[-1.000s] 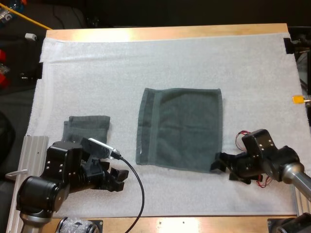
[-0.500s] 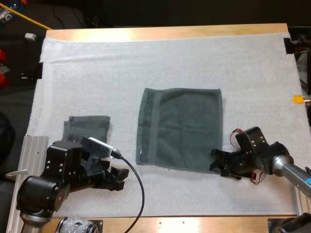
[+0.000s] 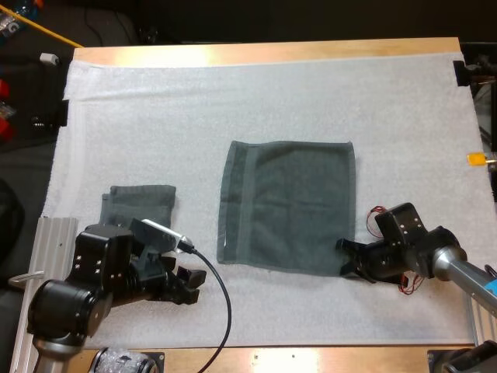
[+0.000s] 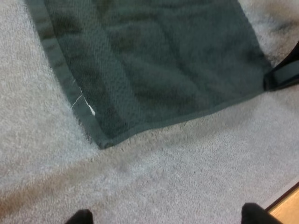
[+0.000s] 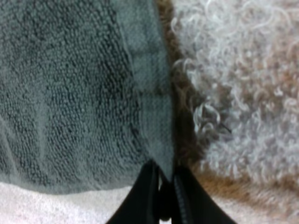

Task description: Pick towel from pile, fold and stack

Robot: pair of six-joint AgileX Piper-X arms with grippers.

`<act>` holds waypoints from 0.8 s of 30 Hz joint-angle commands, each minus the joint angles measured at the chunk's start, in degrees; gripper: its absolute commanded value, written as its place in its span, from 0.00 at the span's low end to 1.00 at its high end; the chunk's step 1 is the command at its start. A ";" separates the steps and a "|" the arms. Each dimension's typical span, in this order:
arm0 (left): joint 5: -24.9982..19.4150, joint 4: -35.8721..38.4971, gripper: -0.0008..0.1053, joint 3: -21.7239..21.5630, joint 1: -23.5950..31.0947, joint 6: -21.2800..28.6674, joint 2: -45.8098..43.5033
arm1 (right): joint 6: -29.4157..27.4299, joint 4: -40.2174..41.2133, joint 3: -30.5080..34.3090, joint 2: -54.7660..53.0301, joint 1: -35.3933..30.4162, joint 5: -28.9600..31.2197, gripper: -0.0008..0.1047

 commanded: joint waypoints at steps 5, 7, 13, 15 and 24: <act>0.00 -2.77 0.58 -0.15 0.10 0.49 5.01 | -0.90 0.55 -0.04 -2.45 0.03 1.01 0.01; 1.33 -4.32 0.58 -0.15 0.10 0.49 7.47 | -0.90 0.55 -0.04 -3.07 0.03 1.08 0.01; 1.99 -8.53 0.58 -0.15 0.10 2.14 15.99 | -0.90 0.55 -0.04 -3.70 0.03 1.08 0.01; 1.99 -9.20 0.58 -0.15 0.10 2.32 18.71 | -0.90 0.55 -0.04 -3.70 0.03 1.08 0.01; 1.99 -14.42 0.58 -0.15 0.10 3.04 31.01 | -0.90 0.55 -0.04 -3.70 0.03 1.19 0.01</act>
